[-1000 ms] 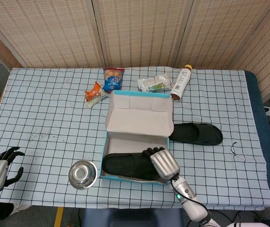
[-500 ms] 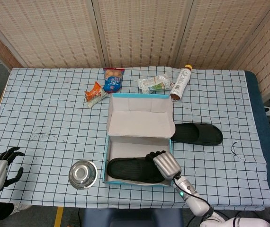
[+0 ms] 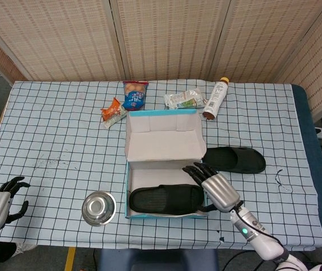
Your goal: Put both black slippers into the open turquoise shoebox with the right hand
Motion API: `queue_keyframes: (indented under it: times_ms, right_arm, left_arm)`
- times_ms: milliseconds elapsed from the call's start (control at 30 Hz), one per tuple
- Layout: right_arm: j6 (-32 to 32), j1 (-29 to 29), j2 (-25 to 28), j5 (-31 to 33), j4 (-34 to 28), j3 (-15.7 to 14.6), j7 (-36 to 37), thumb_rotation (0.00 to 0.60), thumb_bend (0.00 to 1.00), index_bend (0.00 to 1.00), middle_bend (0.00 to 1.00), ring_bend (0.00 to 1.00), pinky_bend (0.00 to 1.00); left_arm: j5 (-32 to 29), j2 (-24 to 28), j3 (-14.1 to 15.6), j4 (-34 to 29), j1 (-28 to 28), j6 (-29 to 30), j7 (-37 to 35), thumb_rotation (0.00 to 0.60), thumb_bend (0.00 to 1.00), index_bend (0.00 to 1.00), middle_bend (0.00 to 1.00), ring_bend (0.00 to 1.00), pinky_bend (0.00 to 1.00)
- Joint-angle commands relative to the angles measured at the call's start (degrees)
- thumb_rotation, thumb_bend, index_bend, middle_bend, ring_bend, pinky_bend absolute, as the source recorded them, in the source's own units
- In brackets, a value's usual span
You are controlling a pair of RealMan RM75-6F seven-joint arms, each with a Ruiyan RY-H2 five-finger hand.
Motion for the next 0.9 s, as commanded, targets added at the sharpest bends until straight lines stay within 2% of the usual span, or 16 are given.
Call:
queue_keyframes:
  times_ms: [33, 133, 233, 467, 767, 900]
  right_arm:
    - [5.7, -3.7, 6.2, -1.1, -1.5, -0.3, 1.7, 0.600, 0.00, 0.04, 0.06, 0.00, 0.09]
    - [6.8, -5.6, 8.6, 3.2, 1.2, -0.3, -0.4, 0.600, 0.00, 0.05, 0.06, 0.00, 0.09]
    - [6.5, -6.3, 8.1, 7.7, 6.6, 0.5, -1.3, 0.600, 0.00, 0.05, 0.06, 0.00, 0.09]
    - [-3.3, -3.7, 4.4, 15.3, 18.4, 1.6, 2.4, 0.600, 0.00, 0.06, 0.06, 0.00, 0.10]
    - [-8.4, 0.0, -6.3, 15.6, 36.3, 4.1, 7.9, 0.600, 0.00, 0.09, 0.06, 0.00, 0.12]
    - [-10.9, 1.5, -9.9, 15.8, 42.4, 4.8, 10.3, 0.600, 0.00, 0.11, 0.06, 0.00, 0.13]
  left_arm:
    - [-0.2, 0.0, 0.0, -0.1, 0.0, -0.1, -0.1, 0.600, 0.43, 0.31, 0.15, 0.21, 0.43]
    - [-0.3, 0.0, 0.0, 0.0, 0.0, -0.2, 0.1, 0.600, 0.43, 0.31, 0.15, 0.21, 0.43]
    - [-1.1, 0.0, -0.2, -0.1, -0.1, -0.5, 0.2, 0.600, 0.43, 0.31, 0.15, 0.21, 0.43]
    - [-1.5, -0.1, -0.3, -0.4, -0.1, -0.7, 0.8, 0.600, 0.43, 0.31, 0.15, 0.21, 0.43]
    - [-1.7, 0.2, -0.4, -0.4, 0.0, -0.8, 0.0, 0.600, 0.43, 0.31, 0.15, 0.21, 0.43]
    - [-1.4, 0.3, -0.3, -0.4, 0.0, -0.7, 0.1, 0.600, 0.43, 0.31, 0.15, 0.21, 0.43]
